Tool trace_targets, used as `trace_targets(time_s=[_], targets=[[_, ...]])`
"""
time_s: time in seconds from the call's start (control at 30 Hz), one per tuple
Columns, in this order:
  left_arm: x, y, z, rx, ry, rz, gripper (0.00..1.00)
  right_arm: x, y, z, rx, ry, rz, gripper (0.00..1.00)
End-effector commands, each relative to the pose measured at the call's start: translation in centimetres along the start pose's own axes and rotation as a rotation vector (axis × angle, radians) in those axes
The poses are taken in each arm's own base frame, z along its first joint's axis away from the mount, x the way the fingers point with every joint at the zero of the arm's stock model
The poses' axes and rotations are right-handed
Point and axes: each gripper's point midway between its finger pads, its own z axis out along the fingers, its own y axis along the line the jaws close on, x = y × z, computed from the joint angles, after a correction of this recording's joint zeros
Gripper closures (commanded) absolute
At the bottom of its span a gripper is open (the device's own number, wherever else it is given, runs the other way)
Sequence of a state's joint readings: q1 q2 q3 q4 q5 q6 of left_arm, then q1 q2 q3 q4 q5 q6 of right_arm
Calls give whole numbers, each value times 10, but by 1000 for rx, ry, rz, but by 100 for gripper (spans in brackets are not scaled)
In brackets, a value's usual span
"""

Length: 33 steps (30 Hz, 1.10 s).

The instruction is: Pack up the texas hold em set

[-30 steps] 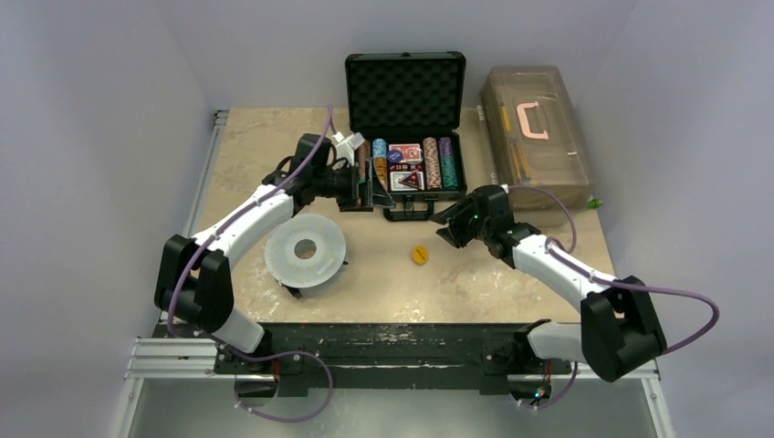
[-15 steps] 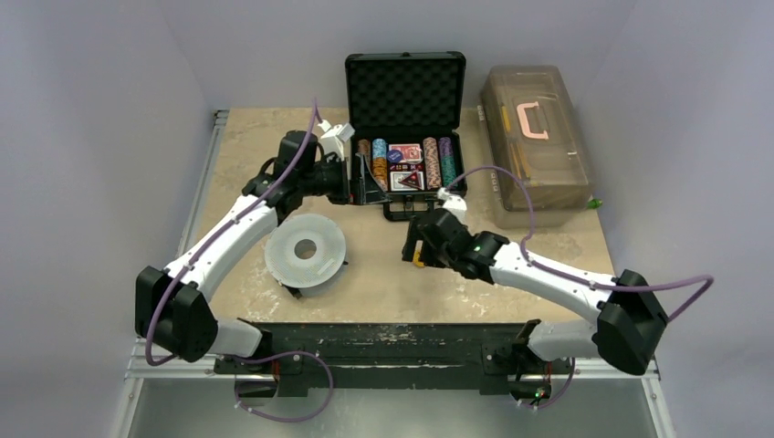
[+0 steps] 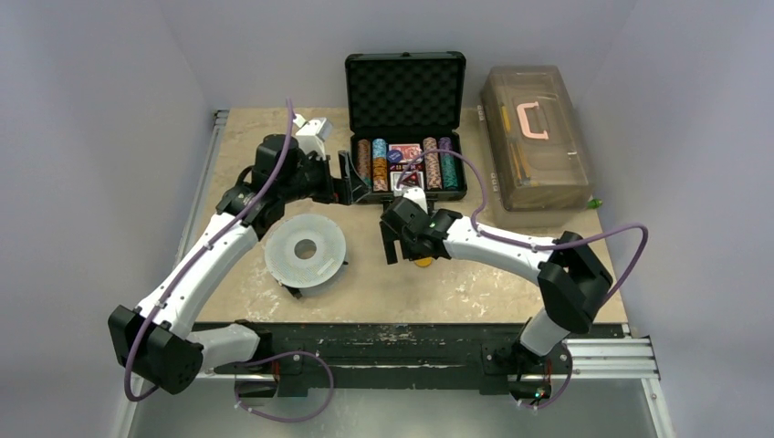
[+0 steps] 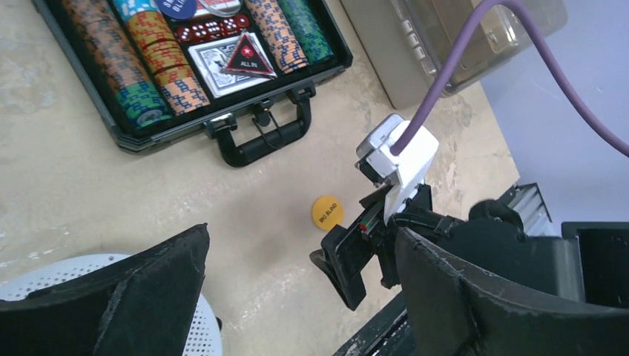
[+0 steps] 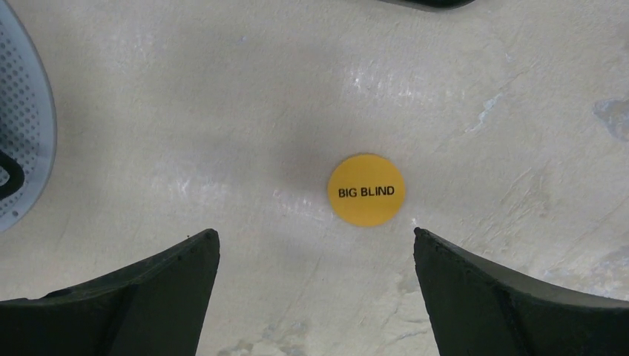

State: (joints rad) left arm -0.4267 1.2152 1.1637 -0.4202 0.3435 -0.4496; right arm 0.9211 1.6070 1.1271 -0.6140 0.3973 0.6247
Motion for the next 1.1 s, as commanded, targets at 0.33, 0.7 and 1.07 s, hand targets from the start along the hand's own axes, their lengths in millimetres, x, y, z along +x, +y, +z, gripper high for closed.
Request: trace_targets(time_s=[0.33,0.7,1.07], targets=[[-15,8,-9,-63,-56,50,7,7,-18,43,-1,124,69,13],[-12,7,-3,-49,-30,34,7,32,-19,56,-30,181,76,27],[-8,9,1,-42,-12,20,7,31,-20,61,-20,161,77,37]])
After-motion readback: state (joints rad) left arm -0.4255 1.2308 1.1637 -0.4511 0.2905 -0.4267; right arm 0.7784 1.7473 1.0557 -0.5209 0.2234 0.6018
